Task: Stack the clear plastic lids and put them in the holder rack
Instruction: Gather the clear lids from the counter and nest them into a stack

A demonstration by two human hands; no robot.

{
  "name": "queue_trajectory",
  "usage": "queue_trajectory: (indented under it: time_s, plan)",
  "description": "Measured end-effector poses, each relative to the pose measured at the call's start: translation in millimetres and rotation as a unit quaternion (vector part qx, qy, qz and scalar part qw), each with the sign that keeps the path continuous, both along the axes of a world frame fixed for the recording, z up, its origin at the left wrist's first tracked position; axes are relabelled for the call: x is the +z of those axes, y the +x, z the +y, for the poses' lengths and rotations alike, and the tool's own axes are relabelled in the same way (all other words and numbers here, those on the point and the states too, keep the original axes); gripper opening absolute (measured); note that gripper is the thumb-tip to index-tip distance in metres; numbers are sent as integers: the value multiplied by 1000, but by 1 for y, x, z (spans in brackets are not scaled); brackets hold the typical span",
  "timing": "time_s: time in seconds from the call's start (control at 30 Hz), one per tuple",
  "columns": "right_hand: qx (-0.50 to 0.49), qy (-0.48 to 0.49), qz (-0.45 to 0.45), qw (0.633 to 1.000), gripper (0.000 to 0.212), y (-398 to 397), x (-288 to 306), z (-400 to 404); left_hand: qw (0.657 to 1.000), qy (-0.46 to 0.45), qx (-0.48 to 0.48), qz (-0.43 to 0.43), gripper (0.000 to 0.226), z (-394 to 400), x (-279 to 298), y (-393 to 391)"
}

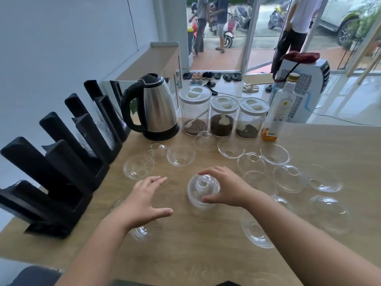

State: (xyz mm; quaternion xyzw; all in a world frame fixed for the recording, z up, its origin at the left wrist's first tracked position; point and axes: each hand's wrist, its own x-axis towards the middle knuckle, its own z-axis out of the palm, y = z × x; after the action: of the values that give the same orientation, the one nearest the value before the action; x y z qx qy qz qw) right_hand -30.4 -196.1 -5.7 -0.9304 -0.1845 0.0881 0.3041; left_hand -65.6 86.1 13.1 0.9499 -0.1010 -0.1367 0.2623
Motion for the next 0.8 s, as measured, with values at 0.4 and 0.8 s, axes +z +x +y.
queue_trajectory:
  time_s: [0.4,0.8]
  plan:
    - [-7,-1,19,1000,72,4,-15,-1,983,176,-25,47,128,15,-8,-33]
    - [-44,42,38,997,74,-5,-20,-5,999,9,-20,-48,102,-12,1,-16]
